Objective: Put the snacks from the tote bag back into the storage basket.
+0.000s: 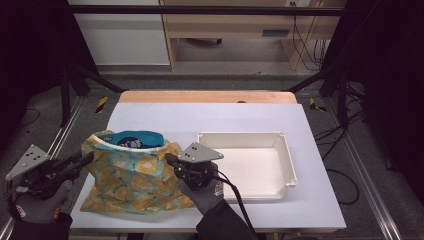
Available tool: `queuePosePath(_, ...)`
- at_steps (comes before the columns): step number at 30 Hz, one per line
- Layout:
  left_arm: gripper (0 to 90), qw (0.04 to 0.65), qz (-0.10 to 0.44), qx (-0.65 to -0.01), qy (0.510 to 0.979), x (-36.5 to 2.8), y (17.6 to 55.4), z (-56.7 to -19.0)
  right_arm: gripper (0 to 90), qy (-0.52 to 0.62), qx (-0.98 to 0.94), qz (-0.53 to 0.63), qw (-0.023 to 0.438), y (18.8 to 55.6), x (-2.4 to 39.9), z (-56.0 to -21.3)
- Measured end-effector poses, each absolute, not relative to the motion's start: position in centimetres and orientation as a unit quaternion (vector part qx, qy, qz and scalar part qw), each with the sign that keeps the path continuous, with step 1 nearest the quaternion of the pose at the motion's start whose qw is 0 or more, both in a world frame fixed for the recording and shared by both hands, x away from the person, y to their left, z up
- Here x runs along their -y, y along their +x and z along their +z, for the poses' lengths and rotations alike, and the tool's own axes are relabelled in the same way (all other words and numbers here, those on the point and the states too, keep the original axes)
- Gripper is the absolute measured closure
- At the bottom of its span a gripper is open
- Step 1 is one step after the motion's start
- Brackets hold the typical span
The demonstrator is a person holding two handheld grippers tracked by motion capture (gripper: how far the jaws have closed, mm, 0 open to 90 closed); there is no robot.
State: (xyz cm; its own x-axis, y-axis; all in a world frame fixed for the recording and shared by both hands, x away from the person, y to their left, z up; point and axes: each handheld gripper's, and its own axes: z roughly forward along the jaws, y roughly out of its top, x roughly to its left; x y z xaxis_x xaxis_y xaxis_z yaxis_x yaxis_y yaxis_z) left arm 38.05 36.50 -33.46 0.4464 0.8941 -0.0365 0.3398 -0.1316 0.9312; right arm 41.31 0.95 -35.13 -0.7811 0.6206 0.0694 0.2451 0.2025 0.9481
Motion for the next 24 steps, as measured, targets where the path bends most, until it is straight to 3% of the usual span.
queuePosePath(3, 88.4, 0.486, 0.287, -0.442, 0.697, -36.5, 37.8, -33.5, 90.0, 0.285, -0.758, 0.563, 0.166, 41.4, -1.0, -35.2)
queuePosePath(8, 90.0, 0.487, 0.287, -0.443, 0.696, -36.6, 37.6, -33.5, 89.2, 0.285, -0.757, 0.564, 0.167, 41.4, -0.9, -35.2)
queuePosePath(18, 90.0, 0.492, 0.283, -0.440, 0.696, -36.6, 37.1, -33.8, 67.0, 0.283, -0.749, 0.578, 0.156, 41.2, -0.1, -35.3)
queuePosePath(24, 90.0, 0.492, 0.283, -0.439, 0.697, -36.5, 36.6, -34.0, 46.9, 0.275, -0.743, 0.591, 0.152, 40.7, -1.3, -34.5)
